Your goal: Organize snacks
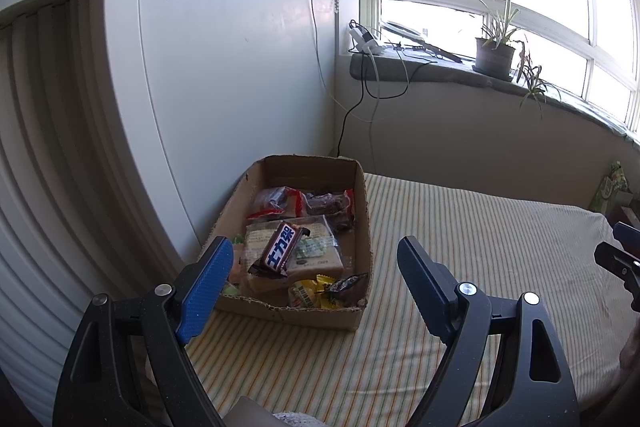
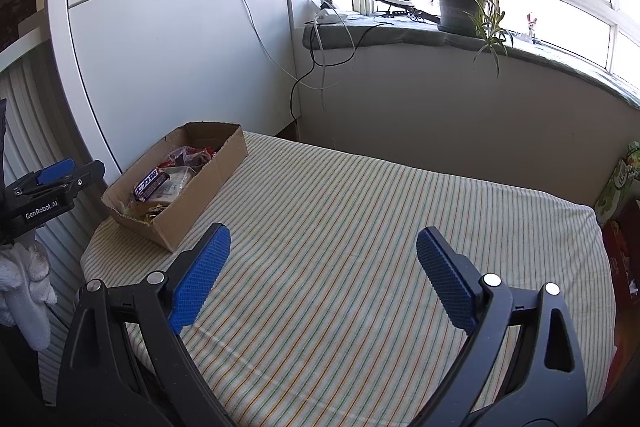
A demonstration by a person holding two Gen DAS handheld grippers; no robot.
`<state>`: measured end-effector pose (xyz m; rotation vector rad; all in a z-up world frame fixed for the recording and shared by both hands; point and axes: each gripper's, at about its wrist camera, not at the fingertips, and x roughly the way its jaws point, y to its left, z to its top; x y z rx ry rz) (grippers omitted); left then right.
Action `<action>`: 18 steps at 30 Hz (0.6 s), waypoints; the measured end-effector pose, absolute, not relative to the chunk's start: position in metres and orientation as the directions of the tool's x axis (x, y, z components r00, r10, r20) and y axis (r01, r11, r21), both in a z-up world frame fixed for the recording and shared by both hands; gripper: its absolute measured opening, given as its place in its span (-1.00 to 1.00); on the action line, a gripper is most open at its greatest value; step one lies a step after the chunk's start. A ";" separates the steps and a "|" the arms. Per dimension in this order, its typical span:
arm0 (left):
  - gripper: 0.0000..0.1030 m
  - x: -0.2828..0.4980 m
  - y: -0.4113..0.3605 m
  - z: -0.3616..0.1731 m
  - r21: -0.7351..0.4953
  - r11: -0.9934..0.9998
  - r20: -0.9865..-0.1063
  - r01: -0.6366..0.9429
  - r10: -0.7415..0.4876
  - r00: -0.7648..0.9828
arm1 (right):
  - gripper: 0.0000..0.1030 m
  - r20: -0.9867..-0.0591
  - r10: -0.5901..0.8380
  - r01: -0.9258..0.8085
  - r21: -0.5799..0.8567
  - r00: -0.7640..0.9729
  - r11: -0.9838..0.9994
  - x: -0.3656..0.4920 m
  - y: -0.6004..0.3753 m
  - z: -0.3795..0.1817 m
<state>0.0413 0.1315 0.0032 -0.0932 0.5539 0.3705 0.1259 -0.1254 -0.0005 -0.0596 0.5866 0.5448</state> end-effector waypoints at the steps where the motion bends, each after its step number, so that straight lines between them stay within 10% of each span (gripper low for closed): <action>1: 0.64 0.041 0.132 0.003 0.011 0.930 -0.530 -0.368 0.317 0.786 | 0.87 -0.541 0.471 -0.503 0.099 0.697 0.858 0.125 -0.126 -0.001; 18: 0.64 0.041 0.131 -0.001 0.006 0.932 -0.522 -0.362 0.312 0.794 | 0.87 -0.549 0.456 -0.489 0.095 0.701 0.867 0.128 -0.128 -0.004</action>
